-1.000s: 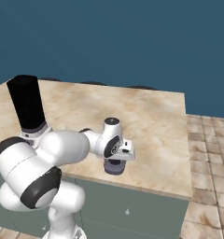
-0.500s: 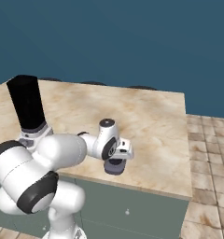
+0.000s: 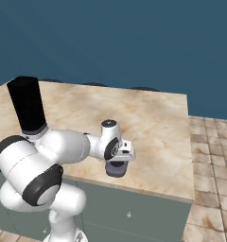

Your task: Grab the onion and garlic from the fridge, place them in the blender, close the lid, and turn on the blender to create a marinade.

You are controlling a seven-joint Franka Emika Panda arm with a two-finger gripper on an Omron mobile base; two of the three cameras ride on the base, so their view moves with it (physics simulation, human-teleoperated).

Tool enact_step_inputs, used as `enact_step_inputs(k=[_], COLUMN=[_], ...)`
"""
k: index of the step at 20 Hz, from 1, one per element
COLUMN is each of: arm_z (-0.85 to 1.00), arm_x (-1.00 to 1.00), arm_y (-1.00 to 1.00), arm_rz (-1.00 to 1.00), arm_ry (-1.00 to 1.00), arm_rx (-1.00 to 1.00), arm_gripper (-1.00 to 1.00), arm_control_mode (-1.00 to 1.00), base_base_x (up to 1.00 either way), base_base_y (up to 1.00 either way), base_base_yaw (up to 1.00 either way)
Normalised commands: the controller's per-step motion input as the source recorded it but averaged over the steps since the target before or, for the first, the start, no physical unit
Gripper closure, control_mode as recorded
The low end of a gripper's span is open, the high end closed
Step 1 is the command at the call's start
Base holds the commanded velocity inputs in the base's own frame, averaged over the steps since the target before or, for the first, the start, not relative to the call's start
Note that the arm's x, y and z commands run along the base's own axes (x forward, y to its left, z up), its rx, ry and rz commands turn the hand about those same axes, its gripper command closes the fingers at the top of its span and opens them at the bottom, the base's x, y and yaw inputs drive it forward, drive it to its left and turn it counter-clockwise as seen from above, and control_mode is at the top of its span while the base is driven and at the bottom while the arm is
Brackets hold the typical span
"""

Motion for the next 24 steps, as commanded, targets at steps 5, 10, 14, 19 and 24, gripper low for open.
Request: enact_step_inputs(k=[5, 10, 14, 19, 24], arm_z=[-0.5, -0.61, -0.54, -0.55, -0.5], arm_x=[-0.09, -0.14, 0.0, -0.04, -0.24], arm_y=[0.0, 0.08, 0.33, 0.3, 0.17], arm_rz=[0.0, 0.0, 0.0, 0.0, 0.0], arm_ry=[0.07, 0.01, 0.02, 0.07, 0.01], arm_rx=[0.04, 0.06, 0.0, 0.02, 0.06], arm_gripper=[-1.0, -1.0, -1.0, 1.0, 1.0], arm_control_mode=[-1.0, -1.0, -1.0, -1.0, -1.0], base_base_x=[0.0, 0.0, 0.0, 0.0, 0.0], base_base_y=[0.0, 0.0, 0.0, 0.0, 0.0], base_base_yaw=[0.0, 0.0, 0.0, 0.0, 0.0])
